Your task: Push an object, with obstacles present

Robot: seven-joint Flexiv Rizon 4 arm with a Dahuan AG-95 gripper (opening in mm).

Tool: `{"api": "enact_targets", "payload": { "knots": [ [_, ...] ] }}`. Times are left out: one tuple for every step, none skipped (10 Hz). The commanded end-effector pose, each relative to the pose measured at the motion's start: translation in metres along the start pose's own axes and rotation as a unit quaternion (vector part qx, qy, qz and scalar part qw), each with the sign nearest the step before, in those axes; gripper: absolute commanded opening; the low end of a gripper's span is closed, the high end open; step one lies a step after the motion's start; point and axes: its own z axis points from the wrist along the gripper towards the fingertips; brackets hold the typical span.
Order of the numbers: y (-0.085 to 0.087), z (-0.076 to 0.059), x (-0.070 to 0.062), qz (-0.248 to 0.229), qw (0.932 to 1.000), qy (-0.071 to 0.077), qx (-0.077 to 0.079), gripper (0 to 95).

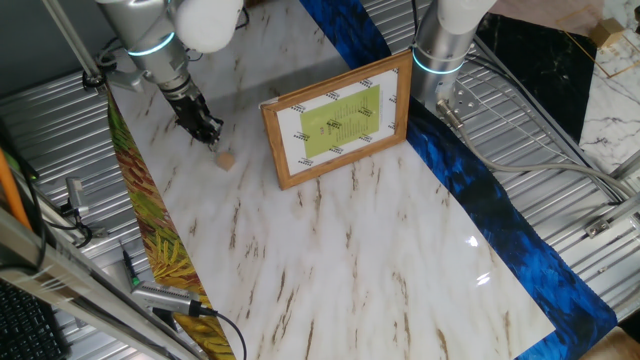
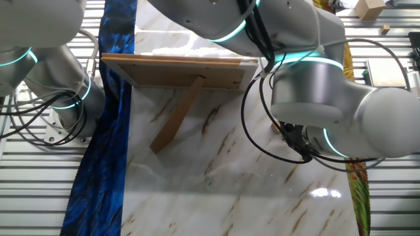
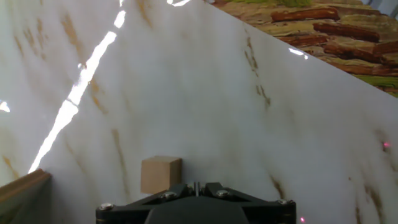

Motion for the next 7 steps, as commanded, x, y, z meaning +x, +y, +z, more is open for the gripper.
{"api": "enact_targets", "payload": {
  "knots": [
    [0.002, -0.001, 0.005, -0.007, 1.0000, 0.000, 0.002, 38.0],
    [0.002, 0.000, 0.007, -0.010, 0.9999, 0.000, 0.002, 38.0],
    [0.003, 0.000, 0.008, -0.012, 0.9999, 0.000, 0.003, 19.0],
    [0.003, 0.000, 0.010, -0.013, 0.9999, -0.001, 0.002, 19.0],
    [0.003, 0.000, 0.010, -0.014, 0.9999, 0.000, 0.002, 19.0],
    [0.004, 0.000, 0.012, -0.015, 0.9999, 0.000, 0.003, 19.0],
    [0.005, 0.001, 0.015, -0.015, 0.9999, 0.000, 0.002, 19.0]
  ]
}}
